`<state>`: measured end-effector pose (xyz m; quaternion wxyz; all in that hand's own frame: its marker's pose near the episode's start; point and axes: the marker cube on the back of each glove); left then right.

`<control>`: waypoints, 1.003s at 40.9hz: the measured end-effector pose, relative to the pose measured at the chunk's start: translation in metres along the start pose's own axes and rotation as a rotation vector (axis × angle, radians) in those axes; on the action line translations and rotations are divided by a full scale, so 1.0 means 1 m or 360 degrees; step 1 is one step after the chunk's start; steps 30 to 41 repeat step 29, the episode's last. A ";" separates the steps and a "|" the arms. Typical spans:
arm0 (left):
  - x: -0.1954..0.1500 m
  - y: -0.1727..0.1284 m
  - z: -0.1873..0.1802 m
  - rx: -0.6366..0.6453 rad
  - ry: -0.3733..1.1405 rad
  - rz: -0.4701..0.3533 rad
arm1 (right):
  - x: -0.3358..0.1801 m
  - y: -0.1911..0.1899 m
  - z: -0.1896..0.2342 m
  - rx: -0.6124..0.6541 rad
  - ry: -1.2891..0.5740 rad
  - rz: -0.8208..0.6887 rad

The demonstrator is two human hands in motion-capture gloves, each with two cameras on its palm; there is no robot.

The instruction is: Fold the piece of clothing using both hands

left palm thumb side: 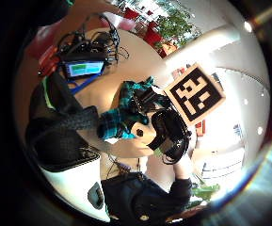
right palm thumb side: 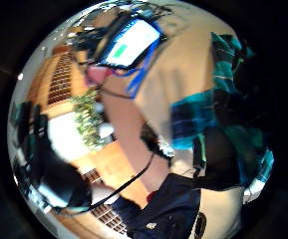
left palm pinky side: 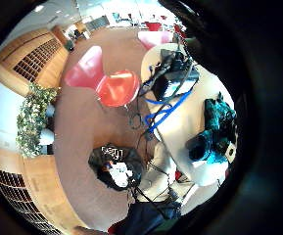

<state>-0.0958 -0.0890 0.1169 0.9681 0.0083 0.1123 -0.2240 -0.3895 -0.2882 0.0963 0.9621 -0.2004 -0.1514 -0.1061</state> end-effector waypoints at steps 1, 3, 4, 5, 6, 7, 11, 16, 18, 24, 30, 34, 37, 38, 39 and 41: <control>-0.003 0.001 -0.003 0.0002 0.0001 -0.0007 | -0.003 0.002 -0.001 0.0006 -0.0108 -0.0047; -0.009 0.002 -0.008 0.0004 -0.0006 -0.0018 | -0.012 0.020 -0.015 0.0080 -0.0309 -0.0133; -0.012 0.004 -0.009 0.0003 -0.0006 -0.0018 | -0.016 0.034 -0.026 0.0135 -0.0389 -0.0174; -0.014 0.006 -0.010 0.0000 -0.0001 -0.0012 | -0.019 0.047 -0.036 0.0190 -0.0450 -0.0212; -0.015 0.009 -0.010 0.0000 0.0010 0.0001 | -0.020 0.057 -0.045 0.0238 -0.0497 -0.0244; -0.017 0.014 -0.009 0.0002 0.0027 0.0019 | -0.017 0.066 -0.052 0.0281 -0.0535 -0.0269; -0.023 0.042 -0.004 0.0004 0.0088 0.0100 | 0.006 0.097 -0.076 0.0435 -0.0593 -0.0309; -0.030 0.073 0.000 -0.0053 -0.0042 0.0161 | 0.038 0.141 -0.096 0.0598 -0.0548 -0.0296; -0.032 0.079 0.001 -0.0070 -0.0105 0.0173 | 0.048 0.148 -0.099 0.0623 -0.0522 -0.0265; -0.023 0.097 -0.005 -0.0089 -0.0216 0.0215 | 0.082 0.156 -0.100 0.0699 -0.0468 -0.0161; -0.021 0.097 -0.008 -0.0071 -0.0257 0.0234 | 0.091 0.146 -0.095 0.0681 -0.0478 -0.0160; -0.021 0.097 -0.008 -0.0071 -0.0257 0.0234 | 0.091 0.146 -0.095 0.0681 -0.0478 -0.0160; -0.021 0.097 -0.008 -0.0071 -0.0257 0.0234 | 0.091 0.146 -0.095 0.0681 -0.0478 -0.0160; -0.021 0.097 -0.008 -0.0071 -0.0257 0.0234 | 0.091 0.146 -0.095 0.0681 -0.0478 -0.0160; -0.021 0.097 -0.008 -0.0071 -0.0257 0.0234 | 0.091 0.146 -0.095 0.0681 -0.0478 -0.0160; -0.021 0.097 -0.008 -0.0071 -0.0257 0.0234 | 0.091 0.146 -0.095 0.0681 -0.0478 -0.0160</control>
